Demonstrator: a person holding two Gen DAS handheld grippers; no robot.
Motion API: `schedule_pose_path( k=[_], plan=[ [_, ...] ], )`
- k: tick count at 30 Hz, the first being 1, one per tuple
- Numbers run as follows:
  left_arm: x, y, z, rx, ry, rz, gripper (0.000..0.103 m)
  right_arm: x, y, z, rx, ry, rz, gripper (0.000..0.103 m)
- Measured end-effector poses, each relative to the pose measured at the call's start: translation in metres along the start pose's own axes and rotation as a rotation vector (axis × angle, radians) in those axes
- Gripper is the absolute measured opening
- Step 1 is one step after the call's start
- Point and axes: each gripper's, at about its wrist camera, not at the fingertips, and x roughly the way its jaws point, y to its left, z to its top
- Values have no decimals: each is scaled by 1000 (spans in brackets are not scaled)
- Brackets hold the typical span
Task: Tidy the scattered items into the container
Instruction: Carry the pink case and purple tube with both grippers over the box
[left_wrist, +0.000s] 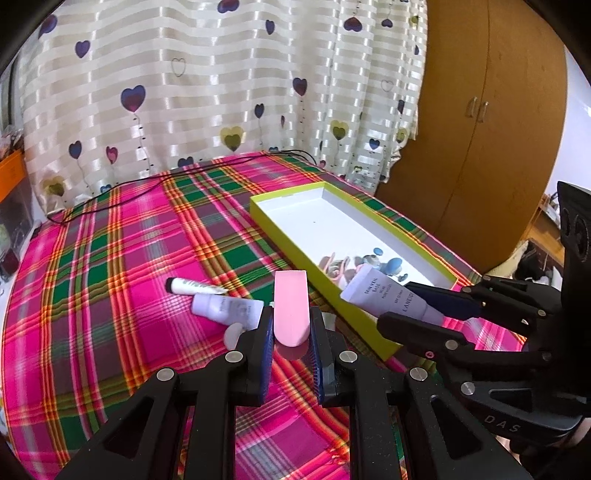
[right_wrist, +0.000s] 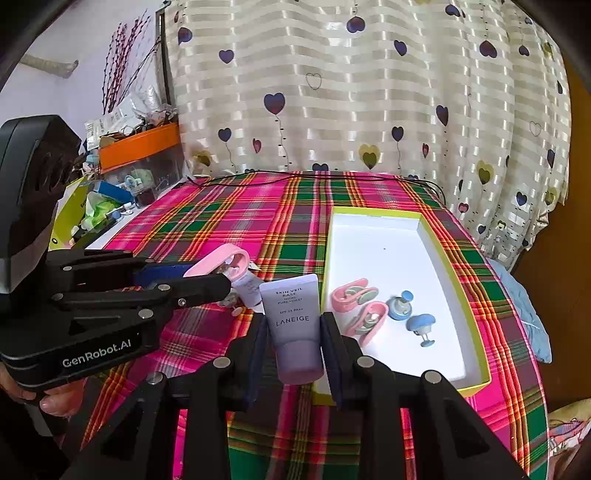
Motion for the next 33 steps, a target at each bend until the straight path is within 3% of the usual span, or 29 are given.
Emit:
schedule_pose_path(
  k=[33],
  plan=[
    [48,-26,17,11,48,-97,18,18,-43,1,64,40,-78,30]
  ],
)
